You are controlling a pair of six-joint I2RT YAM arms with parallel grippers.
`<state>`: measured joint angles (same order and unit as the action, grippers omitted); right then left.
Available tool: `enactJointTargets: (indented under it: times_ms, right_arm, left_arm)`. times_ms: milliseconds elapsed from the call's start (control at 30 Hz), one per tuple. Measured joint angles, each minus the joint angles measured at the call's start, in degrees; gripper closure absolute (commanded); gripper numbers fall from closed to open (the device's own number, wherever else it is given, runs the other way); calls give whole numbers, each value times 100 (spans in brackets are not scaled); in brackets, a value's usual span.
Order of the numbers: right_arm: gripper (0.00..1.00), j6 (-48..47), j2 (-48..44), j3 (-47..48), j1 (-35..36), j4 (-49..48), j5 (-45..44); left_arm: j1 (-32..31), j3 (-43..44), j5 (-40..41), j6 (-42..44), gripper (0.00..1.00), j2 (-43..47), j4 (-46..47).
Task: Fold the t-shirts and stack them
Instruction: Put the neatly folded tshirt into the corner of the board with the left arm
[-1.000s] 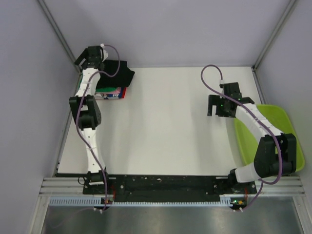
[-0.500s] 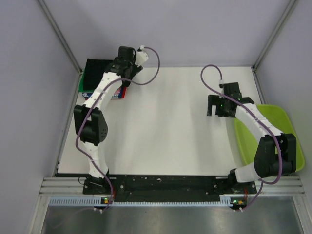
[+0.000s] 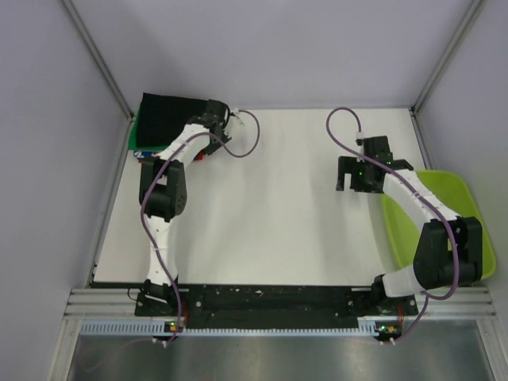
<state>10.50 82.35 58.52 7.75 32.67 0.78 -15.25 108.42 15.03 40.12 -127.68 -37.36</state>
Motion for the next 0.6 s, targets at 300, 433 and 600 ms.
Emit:
enactJointTargets:
  times_ms: [300, 433, 600]
  right_arm:
    - [1, 0, 0, 0, 0, -4, 22]
    - [1, 0, 0, 0, 0, -7, 26]
    - [1, 0, 0, 0, 0, -4, 44]
  left_arm:
    - [-96, -341, -415, -273, 1, 470, -223]
    - [-323, -1032, -640, -404, 1, 1379, -129]
    - [-671, -1864, -767, -466, 1, 2256, 229]
